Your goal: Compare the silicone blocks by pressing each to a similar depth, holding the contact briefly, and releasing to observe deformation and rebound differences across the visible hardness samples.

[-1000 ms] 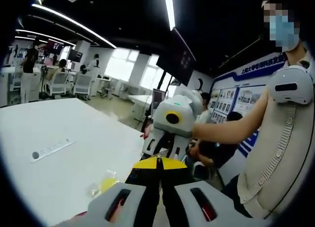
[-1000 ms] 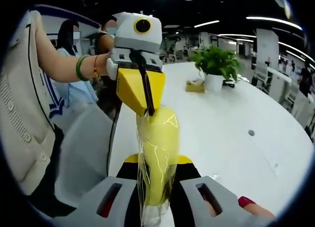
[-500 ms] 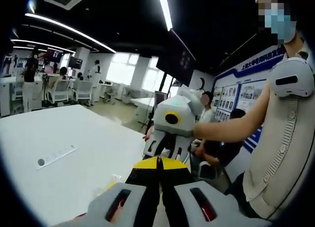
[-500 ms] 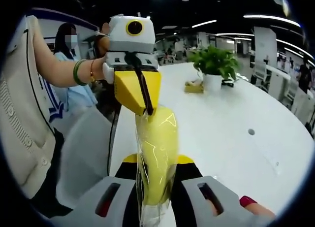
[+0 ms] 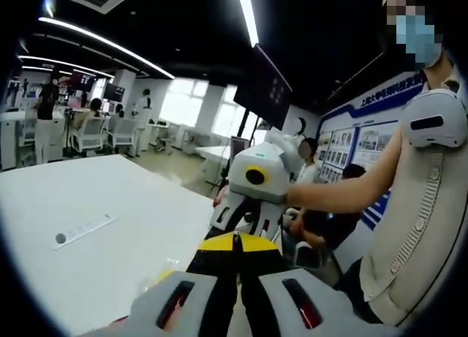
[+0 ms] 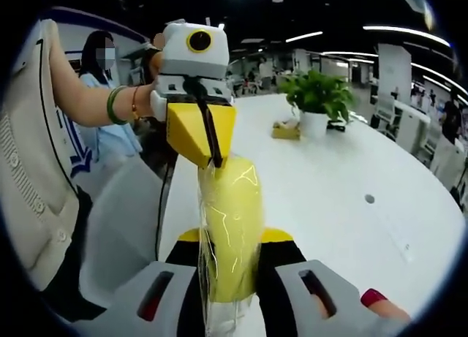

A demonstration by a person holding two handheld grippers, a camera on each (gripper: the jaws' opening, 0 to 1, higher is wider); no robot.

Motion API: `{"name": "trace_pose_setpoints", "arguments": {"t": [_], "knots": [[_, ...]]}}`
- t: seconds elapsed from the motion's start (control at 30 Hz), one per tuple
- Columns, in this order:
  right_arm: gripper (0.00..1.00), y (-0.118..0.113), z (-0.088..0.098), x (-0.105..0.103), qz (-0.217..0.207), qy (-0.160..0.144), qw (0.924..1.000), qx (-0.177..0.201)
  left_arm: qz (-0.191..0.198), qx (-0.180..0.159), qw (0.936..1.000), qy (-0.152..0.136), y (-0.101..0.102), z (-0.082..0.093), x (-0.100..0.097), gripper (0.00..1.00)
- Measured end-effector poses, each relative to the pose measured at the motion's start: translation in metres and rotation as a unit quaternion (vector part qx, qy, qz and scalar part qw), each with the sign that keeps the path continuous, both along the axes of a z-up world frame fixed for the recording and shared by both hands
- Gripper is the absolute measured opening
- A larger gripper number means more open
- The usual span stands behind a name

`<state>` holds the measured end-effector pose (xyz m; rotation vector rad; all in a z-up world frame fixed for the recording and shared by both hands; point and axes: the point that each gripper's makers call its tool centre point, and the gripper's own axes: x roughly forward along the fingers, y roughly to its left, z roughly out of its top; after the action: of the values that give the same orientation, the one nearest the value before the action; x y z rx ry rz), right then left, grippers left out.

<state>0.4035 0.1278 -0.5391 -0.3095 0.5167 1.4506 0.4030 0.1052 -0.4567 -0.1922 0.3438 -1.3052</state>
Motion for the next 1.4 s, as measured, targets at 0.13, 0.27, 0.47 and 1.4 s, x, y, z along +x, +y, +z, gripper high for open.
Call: {"name": "trace_pose_setpoints", "arguments": {"t": [0.13, 0.27, 0.47, 1.4], "knots": [[0.18, -0.001, 0.000, 0.002, -0.001, -0.005, 1.0000, -0.002, -0.003, 0.001, 1.0000, 0.000, -0.001, 0.000, -0.001, 0.00], [0.19, -0.003, -0.002, 0.003, -0.002, -0.006, 1.0000, -0.006, -0.004, 0.001, 1.0000, 0.002, -0.002, 0.000, -0.001, 0.00], [0.21, -0.003, -0.003, 0.003, -0.001, -0.004, 1.0000, -0.008, -0.002, -0.001, 1.0000, 0.005, -0.002, 0.000, -0.001, 0.00], [0.32, -0.001, -0.011, 0.001, -0.008, 0.013, 0.9997, -0.017, 0.016, -0.014, 0.9994, 0.027, 0.006, -0.006, 0.002, 0.00]]}}
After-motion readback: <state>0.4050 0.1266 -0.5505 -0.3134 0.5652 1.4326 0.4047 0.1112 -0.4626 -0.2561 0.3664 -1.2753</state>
